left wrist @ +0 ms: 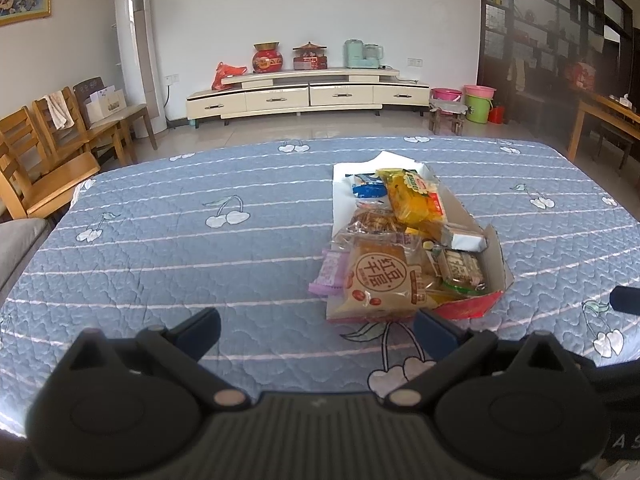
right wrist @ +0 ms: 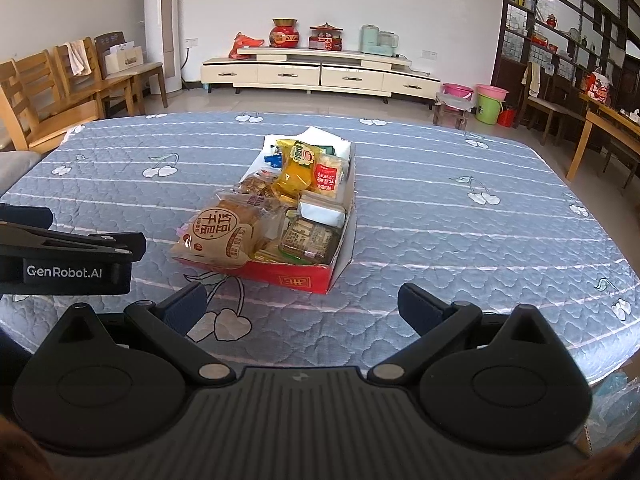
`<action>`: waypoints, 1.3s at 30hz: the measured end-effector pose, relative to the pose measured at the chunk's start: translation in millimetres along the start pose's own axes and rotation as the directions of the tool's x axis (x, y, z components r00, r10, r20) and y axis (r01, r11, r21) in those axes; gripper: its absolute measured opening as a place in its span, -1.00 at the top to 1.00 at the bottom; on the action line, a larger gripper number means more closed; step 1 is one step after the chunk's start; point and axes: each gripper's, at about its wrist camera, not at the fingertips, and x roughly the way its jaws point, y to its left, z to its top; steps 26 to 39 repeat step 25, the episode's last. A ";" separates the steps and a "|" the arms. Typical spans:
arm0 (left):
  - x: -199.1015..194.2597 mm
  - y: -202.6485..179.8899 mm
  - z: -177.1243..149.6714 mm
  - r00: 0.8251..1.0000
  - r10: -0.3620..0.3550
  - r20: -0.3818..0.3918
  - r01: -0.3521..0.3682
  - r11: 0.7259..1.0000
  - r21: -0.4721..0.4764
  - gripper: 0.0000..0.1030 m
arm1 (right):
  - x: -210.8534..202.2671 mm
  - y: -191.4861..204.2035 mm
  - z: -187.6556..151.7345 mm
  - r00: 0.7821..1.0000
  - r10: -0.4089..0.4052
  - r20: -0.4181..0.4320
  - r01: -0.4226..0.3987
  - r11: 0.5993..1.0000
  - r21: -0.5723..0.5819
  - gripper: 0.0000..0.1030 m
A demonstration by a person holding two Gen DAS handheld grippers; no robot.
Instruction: Organize snacks
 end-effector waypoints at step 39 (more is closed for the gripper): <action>3.8 8.1 2.7 1.000 0.011 -0.007 -0.011 1.000 -0.019 -0.97 | 0.5 -5.4 3.2 1.000 -0.003 0.002 0.003 1.000 -0.010 -1.00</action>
